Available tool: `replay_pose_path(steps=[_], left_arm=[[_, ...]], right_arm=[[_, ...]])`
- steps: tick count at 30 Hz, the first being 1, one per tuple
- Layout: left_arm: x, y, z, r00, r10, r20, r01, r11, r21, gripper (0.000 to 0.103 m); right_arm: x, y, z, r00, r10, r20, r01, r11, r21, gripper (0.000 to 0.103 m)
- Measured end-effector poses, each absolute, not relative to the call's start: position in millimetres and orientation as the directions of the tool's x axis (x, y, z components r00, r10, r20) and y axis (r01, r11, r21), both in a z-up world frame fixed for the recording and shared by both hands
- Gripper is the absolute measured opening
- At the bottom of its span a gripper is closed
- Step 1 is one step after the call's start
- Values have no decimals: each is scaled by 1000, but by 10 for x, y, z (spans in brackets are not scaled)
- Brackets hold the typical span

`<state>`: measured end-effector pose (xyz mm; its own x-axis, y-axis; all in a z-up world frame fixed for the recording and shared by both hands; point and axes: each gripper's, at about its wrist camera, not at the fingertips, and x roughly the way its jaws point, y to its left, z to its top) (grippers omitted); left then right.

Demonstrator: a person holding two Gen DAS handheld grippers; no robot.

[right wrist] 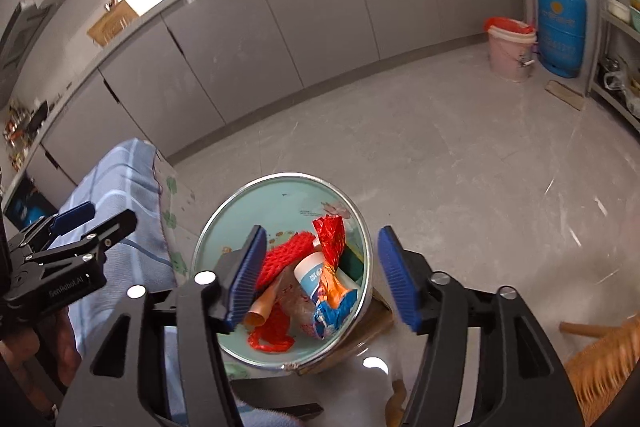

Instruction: Collect trash

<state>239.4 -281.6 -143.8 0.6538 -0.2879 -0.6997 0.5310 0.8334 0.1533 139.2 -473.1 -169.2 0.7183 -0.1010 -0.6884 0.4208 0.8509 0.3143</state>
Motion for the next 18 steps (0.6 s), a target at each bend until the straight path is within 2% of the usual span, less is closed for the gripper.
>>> replay_pose_path(steps=[10, 18], left_arm=[[2179, -2385, -1069, 713, -289, -638, 484, 862, 150, 90], [2085, -2146, -905, 734, -297, -610, 464, 876, 133, 92]], right_arm=[[1165, -4390, -1275, 760, -152, -632, 391, 884, 258, 73], [1148, -4201, -1149, 760, -169, -628, 383, 897, 222, 74]])
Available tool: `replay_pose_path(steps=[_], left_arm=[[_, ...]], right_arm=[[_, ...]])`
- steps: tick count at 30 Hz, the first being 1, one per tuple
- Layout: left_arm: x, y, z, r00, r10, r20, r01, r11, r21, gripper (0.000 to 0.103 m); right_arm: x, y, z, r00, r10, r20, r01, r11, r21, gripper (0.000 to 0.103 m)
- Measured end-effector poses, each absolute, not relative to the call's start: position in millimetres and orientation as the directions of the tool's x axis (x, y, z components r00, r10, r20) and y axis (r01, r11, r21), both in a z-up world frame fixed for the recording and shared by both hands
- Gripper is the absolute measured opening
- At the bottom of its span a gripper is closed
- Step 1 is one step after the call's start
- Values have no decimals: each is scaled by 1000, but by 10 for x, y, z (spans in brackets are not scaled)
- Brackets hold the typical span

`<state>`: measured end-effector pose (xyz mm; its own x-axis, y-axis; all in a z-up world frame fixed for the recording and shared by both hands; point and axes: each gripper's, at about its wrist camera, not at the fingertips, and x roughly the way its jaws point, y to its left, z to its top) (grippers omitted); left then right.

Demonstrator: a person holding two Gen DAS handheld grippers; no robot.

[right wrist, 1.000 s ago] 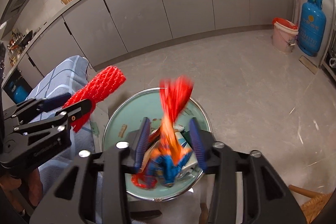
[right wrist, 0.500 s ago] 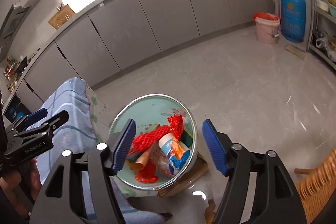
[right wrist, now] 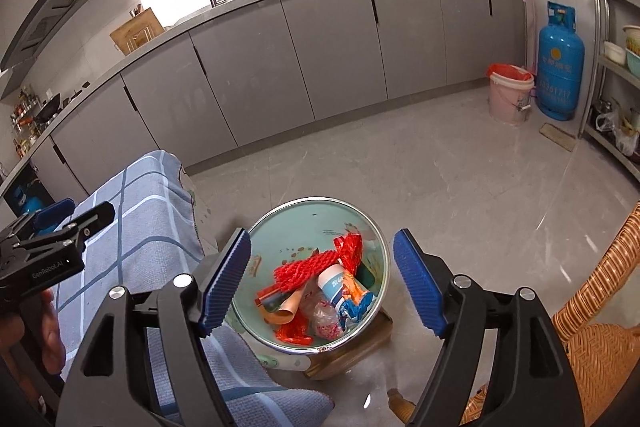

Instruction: Collect trash

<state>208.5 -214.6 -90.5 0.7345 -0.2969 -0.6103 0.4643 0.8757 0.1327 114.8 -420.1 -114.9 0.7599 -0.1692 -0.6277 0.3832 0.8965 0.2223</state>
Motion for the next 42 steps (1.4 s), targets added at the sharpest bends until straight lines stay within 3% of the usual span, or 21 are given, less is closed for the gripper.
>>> replay_pose_path(steps=[42], left_arm=[[2091, -1981, -777, 743, -313, -592, 450, 888, 95, 92]], right_arm=[[1123, -4039, -1043, 758, -176, -629, 374, 906, 197, 75]])
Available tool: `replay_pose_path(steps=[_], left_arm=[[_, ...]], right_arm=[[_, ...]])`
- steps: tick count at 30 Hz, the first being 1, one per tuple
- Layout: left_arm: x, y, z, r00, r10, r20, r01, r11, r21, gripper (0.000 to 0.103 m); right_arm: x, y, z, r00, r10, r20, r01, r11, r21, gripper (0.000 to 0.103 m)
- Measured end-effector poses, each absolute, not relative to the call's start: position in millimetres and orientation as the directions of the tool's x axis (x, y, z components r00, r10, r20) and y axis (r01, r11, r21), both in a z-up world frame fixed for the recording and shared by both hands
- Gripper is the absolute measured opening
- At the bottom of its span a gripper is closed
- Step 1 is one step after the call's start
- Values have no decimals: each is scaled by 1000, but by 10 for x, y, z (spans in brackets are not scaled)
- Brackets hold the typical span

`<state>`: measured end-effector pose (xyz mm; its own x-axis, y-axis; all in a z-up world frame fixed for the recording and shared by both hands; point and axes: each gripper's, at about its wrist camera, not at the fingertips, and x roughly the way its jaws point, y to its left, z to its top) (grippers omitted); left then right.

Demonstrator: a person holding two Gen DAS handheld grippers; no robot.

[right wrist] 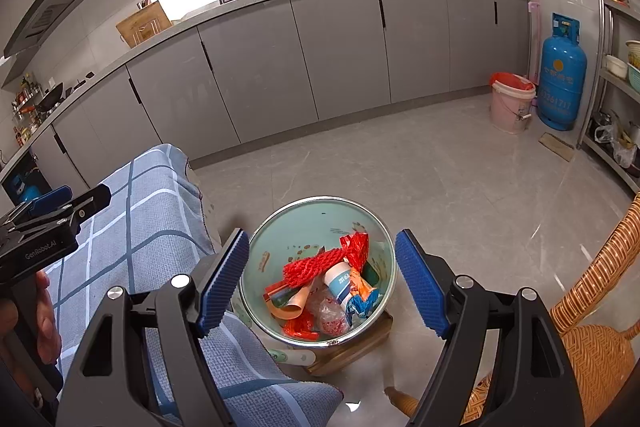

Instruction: Collect trash

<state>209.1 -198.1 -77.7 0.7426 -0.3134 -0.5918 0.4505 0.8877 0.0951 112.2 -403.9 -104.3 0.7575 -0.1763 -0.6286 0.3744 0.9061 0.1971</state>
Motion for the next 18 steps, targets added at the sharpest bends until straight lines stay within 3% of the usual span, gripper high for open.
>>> replay_pose_path(steps=[18], left_arm=[[2047, -2010, -748, 735, -336, -589, 472, 877, 88, 98]], right_arm=[[1093, -4065, -1020, 766, -181, -617, 374, 906, 199, 75]])
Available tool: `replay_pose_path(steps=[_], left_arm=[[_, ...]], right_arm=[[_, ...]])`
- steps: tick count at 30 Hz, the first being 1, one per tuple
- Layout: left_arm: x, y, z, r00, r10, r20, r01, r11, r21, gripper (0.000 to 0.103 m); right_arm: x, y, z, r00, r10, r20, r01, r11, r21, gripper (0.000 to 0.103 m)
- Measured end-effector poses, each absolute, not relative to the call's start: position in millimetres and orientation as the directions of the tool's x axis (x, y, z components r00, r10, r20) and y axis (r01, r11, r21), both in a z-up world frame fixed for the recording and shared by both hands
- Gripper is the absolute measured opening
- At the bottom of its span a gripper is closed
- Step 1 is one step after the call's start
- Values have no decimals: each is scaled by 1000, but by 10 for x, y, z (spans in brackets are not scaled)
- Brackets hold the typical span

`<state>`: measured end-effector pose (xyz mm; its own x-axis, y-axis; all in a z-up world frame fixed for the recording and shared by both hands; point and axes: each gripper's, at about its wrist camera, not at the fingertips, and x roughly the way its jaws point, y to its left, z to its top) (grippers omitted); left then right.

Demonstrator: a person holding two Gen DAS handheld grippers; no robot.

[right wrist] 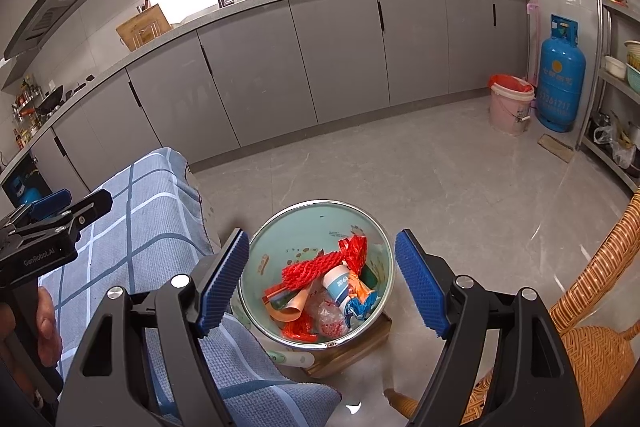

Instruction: Collect trash

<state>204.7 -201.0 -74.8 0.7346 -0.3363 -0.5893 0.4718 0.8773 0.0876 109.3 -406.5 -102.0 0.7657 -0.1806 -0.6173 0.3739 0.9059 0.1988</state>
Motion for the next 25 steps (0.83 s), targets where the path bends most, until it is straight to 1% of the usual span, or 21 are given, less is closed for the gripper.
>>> replay_pose_path(steps=[15, 25], left_arm=[[1972, -2045, -731, 751, -322, -576, 473, 872, 129, 98], [2020, -1993, -687, 737, -340, -585, 475, 875, 90, 98]], right_arm=[[1078, -4056, -979, 770, -179, -613, 369, 908, 198, 76], [1075, -4033, -952, 772, -184, -609, 369, 909, 193, 78]])
